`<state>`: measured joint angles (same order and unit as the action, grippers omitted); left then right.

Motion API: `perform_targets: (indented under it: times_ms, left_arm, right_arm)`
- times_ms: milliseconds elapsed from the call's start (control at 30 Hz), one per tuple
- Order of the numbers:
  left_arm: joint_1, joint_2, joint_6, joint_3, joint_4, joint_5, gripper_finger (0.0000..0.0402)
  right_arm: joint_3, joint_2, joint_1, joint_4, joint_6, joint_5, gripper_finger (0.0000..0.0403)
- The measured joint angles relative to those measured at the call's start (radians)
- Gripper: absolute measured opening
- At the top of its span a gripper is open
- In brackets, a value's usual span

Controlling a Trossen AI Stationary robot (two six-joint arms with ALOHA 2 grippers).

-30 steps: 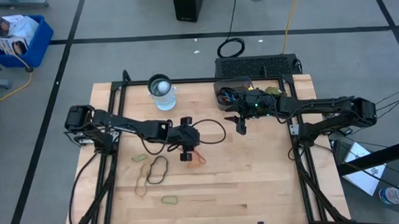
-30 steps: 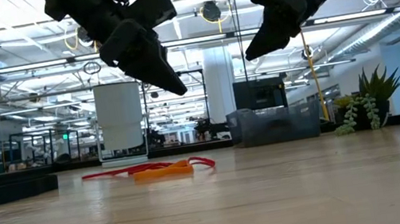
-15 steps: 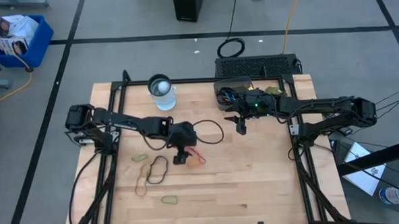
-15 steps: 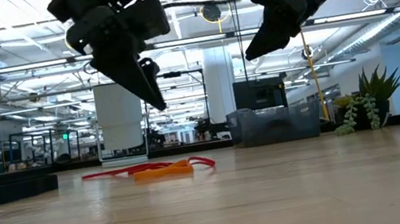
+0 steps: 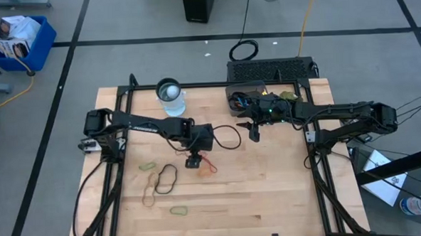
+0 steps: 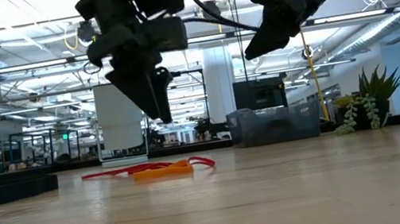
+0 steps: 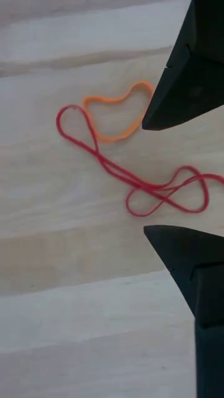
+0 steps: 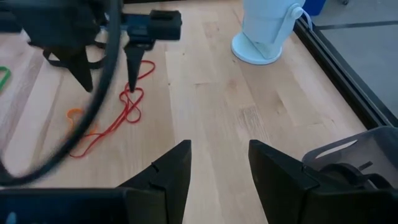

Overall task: Pick and place rubber bands into bin
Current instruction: Put the red rubber band into the black bin

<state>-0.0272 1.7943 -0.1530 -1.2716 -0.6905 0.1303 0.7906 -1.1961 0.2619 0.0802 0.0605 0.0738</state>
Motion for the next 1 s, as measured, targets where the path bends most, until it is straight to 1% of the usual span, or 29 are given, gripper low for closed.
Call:
perform_targets:
  times_ms: [267, 700, 833, 1000]
  left_arm:
    - [0.000, -0.008, 0.105, 0.000, 0.007, -0.001, 0.0271]
    - [0.008, -0.009, 0.104, 0.000, 0.015, -0.003, 0.0271]
    - [0.016, -0.009, 0.016, 0.000, 0.014, -0.013, 0.0271]
    - [0.046, 0.015, -0.114, 0.000, 0.015, -0.080, 0.0271]
  right_arm:
    - [0.000, 0.000, 0.000, 0.004, -0.022, 0.000, 0.0155]
    - [0.000, 0.000, 0.000, 0.004, -0.022, 0.000, 0.0155]
    - [0.000, 0.000, 0.000, 0.004, -0.022, 0.000, 0.0155]
    - [0.000, 0.000, 0.000, 0.005, -0.023, 0.000, 0.0155]
